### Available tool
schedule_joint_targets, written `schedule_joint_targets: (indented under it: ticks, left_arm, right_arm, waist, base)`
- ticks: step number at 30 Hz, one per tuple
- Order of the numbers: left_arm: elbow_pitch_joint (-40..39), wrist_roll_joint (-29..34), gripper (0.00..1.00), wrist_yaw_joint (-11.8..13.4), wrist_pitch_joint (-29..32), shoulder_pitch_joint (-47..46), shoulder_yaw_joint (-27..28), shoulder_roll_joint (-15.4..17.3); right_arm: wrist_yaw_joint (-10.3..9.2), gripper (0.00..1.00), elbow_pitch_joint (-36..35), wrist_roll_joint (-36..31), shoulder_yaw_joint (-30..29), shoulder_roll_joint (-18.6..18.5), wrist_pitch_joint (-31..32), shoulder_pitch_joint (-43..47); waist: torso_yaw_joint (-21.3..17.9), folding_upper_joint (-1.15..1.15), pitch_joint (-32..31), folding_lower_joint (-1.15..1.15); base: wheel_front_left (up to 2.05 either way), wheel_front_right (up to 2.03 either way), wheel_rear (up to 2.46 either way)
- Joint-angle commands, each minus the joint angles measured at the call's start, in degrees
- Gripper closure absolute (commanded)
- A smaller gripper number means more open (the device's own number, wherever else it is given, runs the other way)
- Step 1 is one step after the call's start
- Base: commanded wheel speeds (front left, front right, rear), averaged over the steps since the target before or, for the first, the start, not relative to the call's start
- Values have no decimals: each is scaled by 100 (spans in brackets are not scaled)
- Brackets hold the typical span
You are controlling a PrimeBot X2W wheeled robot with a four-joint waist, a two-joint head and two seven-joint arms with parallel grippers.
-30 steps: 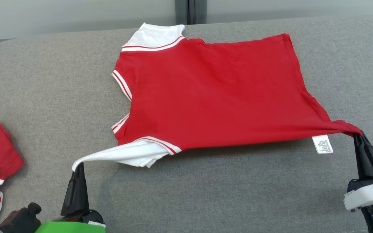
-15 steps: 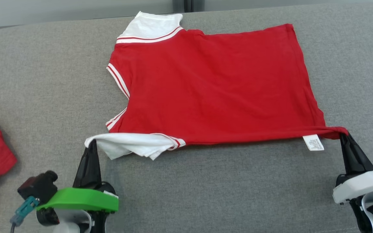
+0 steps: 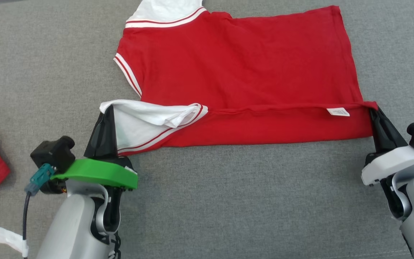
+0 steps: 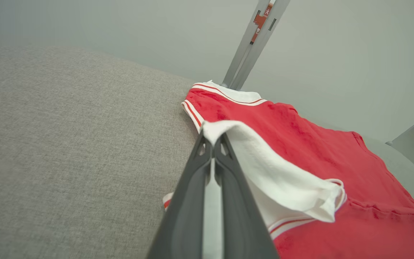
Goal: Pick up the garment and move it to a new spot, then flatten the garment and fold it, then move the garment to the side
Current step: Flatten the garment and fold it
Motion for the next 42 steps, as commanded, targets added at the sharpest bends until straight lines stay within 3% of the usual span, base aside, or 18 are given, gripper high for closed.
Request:
schedule_joint_targets:
  ticks: [1,7,16,17,18,19,27,30,35,42]
  left_arm:
    - [104,116,100,-54,-48,-201,-42,91]
    - [657,474,100,-177,-159,-692,-221,230]
    - [1200,749,100,-284,-337,-1064,-171,179]
    - [1244,755,91,-329,-347,-1067,-155,138]
    - [1277,757,65,-358,-352,-1066,-148,114]
    - [1296,808,0,-379,-349,-1073,-143,114]
    - [619,983,0,-387,-349,-336,397,-91]
    - [487,898,0,-509,-344,161,507,-145]
    - [613,778,0,-639,-345,774,438,-177]
    - [1182,807,0,-541,-314,496,456,-167]
  right_arm:
    - [-8,100,61,-68,36,-32,-16,-159]
    - [-8,100,299,-161,117,8,-16,-504]
    - [-8,99,404,-280,48,66,-16,-711]
    - [-8,61,402,-282,35,89,-16,-710]
    - [-8,5,394,-279,11,102,-16,-704]
    - [-8,0,336,-305,-46,112,-17,-705]
    - [-8,0,-311,-427,-484,335,-16,-162]
    - [-8,0,-528,-458,-622,419,-16,108]
    - [-8,0,-723,-460,-771,538,-16,456]
    - [-8,0,-750,-421,-716,596,-16,479]
  waist:
    - [24,0,95,0]
    - [44,0,245,0]
    - [38,0,268,0]
    - [36,0,246,0]
    - [37,0,231,0]
    - [37,0,213,0]
    - [33,0,-27,0]
    - [10,0,-83,0]
    - [-21,0,-110,0]
    - [-101,0,-39,0]
  base:
    - [0,0,0]
    - [0,0,0]
    - [0,0,0]
    - [0,0,0]
    - [0,0,0]
    - [0,0,0]
    - [0,0,0]
    - [0,0,0]
    - [0,0,0]
    - [0,0,0]
